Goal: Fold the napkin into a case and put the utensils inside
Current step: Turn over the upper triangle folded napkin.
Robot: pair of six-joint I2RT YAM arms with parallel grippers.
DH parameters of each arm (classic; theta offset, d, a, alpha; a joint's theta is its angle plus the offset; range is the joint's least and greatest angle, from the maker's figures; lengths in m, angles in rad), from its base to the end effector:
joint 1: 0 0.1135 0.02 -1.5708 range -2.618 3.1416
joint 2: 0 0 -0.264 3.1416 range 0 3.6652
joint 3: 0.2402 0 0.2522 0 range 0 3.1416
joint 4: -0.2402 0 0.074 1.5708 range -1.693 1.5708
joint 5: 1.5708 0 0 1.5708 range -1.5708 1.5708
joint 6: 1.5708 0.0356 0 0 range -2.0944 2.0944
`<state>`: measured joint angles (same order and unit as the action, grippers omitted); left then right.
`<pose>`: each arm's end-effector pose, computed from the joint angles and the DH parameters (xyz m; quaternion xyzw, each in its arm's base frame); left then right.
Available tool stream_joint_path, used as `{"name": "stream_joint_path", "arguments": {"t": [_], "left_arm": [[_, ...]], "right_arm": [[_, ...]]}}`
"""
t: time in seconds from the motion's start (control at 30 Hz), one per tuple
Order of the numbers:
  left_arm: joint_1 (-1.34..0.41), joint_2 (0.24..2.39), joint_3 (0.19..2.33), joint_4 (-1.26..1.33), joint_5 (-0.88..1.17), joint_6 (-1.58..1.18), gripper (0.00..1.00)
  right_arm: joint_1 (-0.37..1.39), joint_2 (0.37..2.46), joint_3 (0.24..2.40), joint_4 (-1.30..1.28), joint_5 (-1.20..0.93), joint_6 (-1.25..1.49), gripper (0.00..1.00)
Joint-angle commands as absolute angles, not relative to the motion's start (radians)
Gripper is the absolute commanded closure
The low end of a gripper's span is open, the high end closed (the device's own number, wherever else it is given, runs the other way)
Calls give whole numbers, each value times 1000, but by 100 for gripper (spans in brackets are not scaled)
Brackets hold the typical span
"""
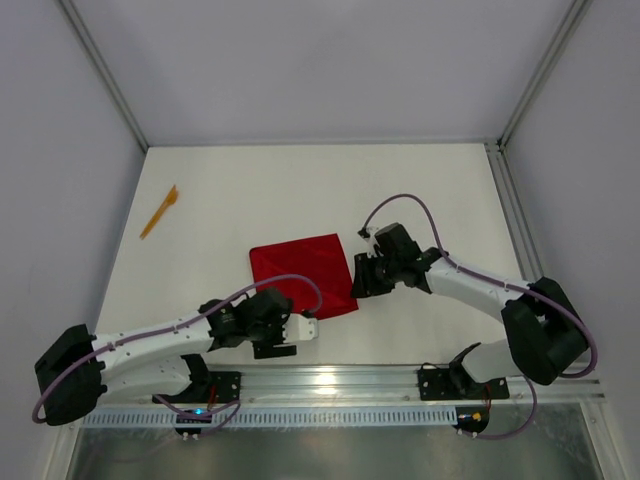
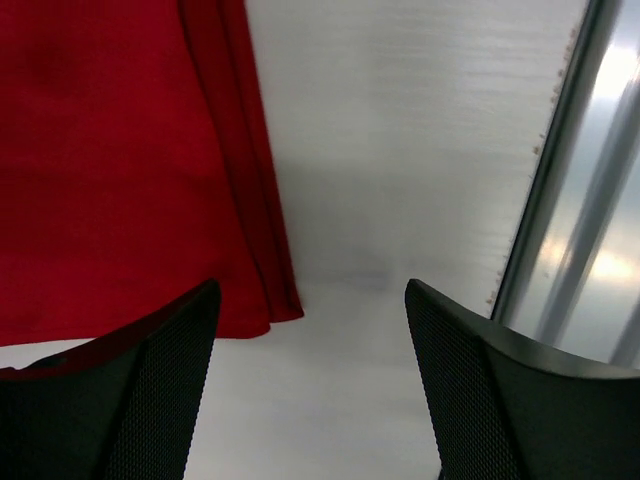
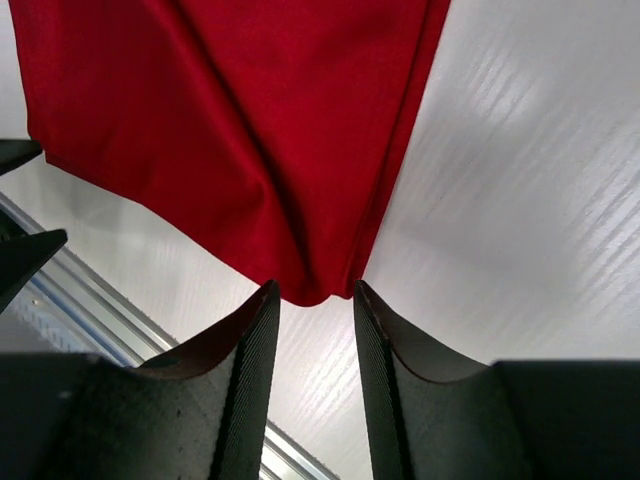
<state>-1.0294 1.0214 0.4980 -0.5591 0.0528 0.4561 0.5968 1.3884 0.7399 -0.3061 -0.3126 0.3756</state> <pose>0.0889 -0.1515 0.1714 0.6607 0.7102 -0.0929 0.2245 0.2138 0.1585 0.1850 -0.1508 0.9303 0.2711 0.1955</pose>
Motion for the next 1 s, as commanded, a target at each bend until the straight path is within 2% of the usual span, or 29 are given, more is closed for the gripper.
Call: {"name": "stream_joint_path", "arguments": {"t": [0.0, 0.43, 0.57, 0.6, 0.73, 0.8, 0.83, 0.97], "left_arm": [[-1035, 1034, 480, -331, -32, 459, 23], [-1035, 1083, 439, -366, -29, 555, 25], [-1035, 1101, 440, -417, -32, 594, 29], [-1035, 1095, 434, -417, -17, 607, 31], [-1035, 1097, 428, -377, -8, 624, 52], [-1035, 1111, 436, -365, -12, 638, 58], [-1035, 1112, 436, -364, -9, 646, 64], [-1035, 1112, 436, -345, -12, 673, 72]], "right_arm": [[598, 1405, 723, -209, -387, 405, 58], [598, 1414, 654, -166, -384, 459, 56], [600, 1398, 647, -170, -387, 469, 52], [598, 1394, 647, -158, -391, 469, 52], [600, 1387, 660, -153, -411, 448, 53], [601, 1385, 658, -155, -417, 452, 53], [603, 1387, 650, -153, -419, 456, 53], [621, 1399, 621, -144, -419, 471, 52]]}}
